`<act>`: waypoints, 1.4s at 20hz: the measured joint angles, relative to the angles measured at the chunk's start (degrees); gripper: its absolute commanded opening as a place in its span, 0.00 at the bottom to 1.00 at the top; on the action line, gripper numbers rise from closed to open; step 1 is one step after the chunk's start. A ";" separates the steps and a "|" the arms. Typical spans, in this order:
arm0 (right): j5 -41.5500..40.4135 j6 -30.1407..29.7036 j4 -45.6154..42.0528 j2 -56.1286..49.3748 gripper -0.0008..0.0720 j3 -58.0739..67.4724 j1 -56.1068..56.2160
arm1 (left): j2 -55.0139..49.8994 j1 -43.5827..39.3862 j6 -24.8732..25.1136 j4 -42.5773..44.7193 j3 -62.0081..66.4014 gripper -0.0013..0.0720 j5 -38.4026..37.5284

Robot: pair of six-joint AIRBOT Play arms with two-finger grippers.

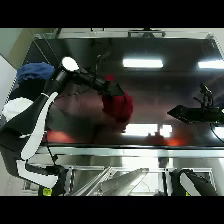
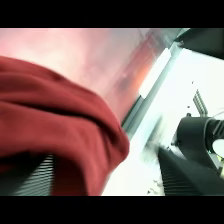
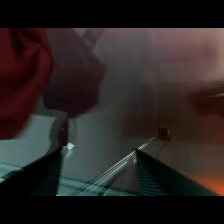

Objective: Fold the shirts.

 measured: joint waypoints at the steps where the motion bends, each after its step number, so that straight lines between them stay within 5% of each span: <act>1: 0.37 -0.11 0.09 0.02 0.81 -0.02 0.07 | 0.00 0.22 0.02 0.00 0.02 0.99 0.39; 10: -9.70 -11.74 10.34 -8.31 0.81 0.31 10.86 | 0.07 10.86 -4.85 12.44 -5.84 0.99 -5.55; 16: -17.11 -20.48 14.80 -21.14 0.81 8.92 27.85 | -0.04 8.70 1.27 6.93 -22.23 0.99 5.99; 21: -19.89 -21.46 8.39 -28.24 0.80 18.51 34.84 | -0.09 3.50 5.92 1.03 -28.26 0.96 16.37; 22: -19.85 -21.27 7.10 -29.09 0.80 19.47 35.43 | -0.11 2.64 6.67 -0.07 -28.72 0.87 17.94; 24: -19.26 -21.18 5.42 -30.34 0.70 20.63 36.11 | -0.11 1.03 7.67 -1.46 -29.31 0.38 20.52; 26: -18.56 -21.03 4.37 -31.21 0.22 21.24 36.46 | -0.11 -0.11 8.22 -2.45 -29.57 0.04 22.53; 27: -18.25 -20.83 4.13 -31.52 0.19 21.44 36.57 | -0.11 -0.42 8.59 -2.67 -29.66 0.05 23.47; 28: -18.01 -20.83 3.76 -31.71 0.04 21.55 36.63 | -0.11 -0.61 8.61 -2.93 -29.70 0.05 24.09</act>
